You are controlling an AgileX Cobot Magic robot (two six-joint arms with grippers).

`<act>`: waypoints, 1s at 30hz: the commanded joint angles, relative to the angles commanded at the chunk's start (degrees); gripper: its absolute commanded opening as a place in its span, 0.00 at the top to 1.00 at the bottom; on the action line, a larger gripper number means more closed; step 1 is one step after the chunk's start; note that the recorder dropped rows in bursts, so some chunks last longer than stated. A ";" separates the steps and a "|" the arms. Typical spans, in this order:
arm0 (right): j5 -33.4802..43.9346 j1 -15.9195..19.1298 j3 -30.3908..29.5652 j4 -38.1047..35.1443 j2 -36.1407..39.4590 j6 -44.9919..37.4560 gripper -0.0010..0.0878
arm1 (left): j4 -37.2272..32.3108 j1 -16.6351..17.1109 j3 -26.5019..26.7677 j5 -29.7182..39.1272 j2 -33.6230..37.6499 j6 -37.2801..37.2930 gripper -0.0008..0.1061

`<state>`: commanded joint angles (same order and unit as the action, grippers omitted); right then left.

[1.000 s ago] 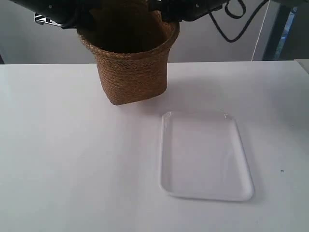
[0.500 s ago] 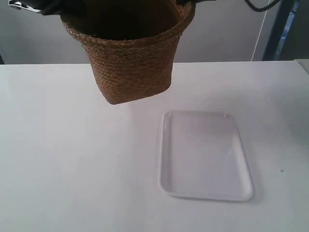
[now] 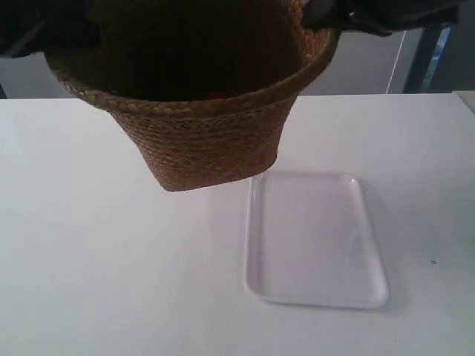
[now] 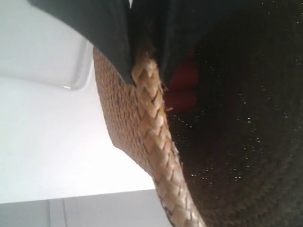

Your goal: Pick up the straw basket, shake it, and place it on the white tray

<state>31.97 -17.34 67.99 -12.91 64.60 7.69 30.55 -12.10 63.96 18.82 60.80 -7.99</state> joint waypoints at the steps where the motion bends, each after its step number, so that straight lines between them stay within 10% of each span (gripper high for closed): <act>1: -0.28 -0.65 -1.92 0.00 -2.14 0.11 0.99 | 1.21 0.00 -0.55 0.28 -1.34 0.00 0.99; 24: -11.93 -2.14 -24.80 -4.14 -21.04 2.69 0.99 | 21.32 0.00 -14.08 7.88 -14.14 -26.04 0.99; 30: -11.93 -4.63 -27.62 -4.35 -21.14 2.69 0.99 | 35.48 0.00 -16.03 7.34 -14.14 -43.83 0.99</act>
<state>20.05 -21.97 40.37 -17.26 43.46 10.38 66.02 -12.10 47.93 26.17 46.66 -51.82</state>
